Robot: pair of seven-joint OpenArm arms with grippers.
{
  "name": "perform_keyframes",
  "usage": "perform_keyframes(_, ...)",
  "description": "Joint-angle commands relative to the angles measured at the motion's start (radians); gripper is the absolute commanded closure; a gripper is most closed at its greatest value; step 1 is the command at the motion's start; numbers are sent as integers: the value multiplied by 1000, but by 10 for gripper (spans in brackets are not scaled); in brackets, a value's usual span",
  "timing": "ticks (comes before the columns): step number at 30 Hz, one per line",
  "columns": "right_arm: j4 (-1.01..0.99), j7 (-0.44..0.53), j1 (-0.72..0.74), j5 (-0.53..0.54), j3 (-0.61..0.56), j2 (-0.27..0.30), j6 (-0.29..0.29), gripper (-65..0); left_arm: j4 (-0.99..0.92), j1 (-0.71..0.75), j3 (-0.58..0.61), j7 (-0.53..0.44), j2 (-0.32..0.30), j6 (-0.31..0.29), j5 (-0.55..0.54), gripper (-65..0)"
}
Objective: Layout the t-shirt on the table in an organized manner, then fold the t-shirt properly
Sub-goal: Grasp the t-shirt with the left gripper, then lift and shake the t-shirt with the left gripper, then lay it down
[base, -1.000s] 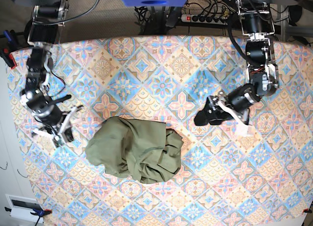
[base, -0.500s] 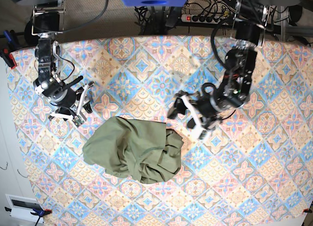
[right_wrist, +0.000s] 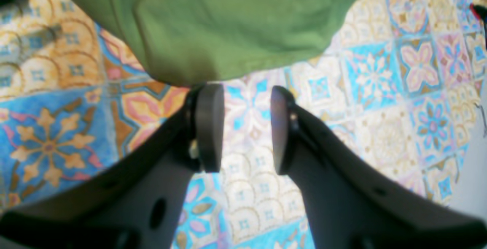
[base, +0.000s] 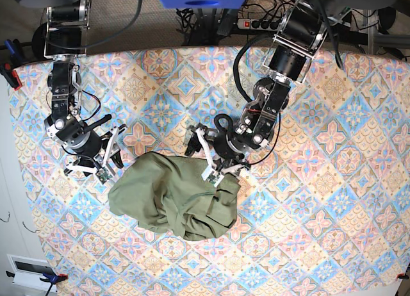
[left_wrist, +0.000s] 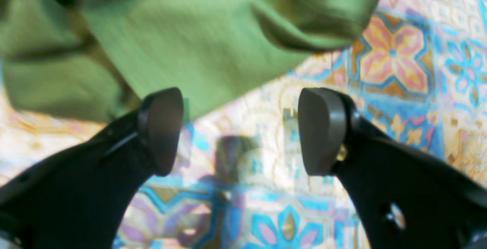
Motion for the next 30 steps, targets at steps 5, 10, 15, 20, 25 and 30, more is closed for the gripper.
perform_keyframes(5,14,18,16,9,13,13,-5,-197,-12,-5,-56,-64,19,120,-15,-463)
perform_keyframes(10,12,18,16,9,13,13,-5,-197,-46,9,-127,-95,42,126,-15,-467)
perform_keyframes(15,12,18,16,9,13,13,-5,-197,-141,-16,-127,-116,79,123,-37,-463)
perform_keyframes(20,12,18,16,9,13,13,-5,-197,-199,-46,-122,-156,85,121,-110,-460)
perform_keyframes(25,15,18,16,9,13,13,-5,-197,-259,-97,-122,-159,111,90,-184,-205)
perform_keyframes(30,17,18,16,9,13,13,-5,-197,-124,-102,-127,-138,86,52,-261,0)
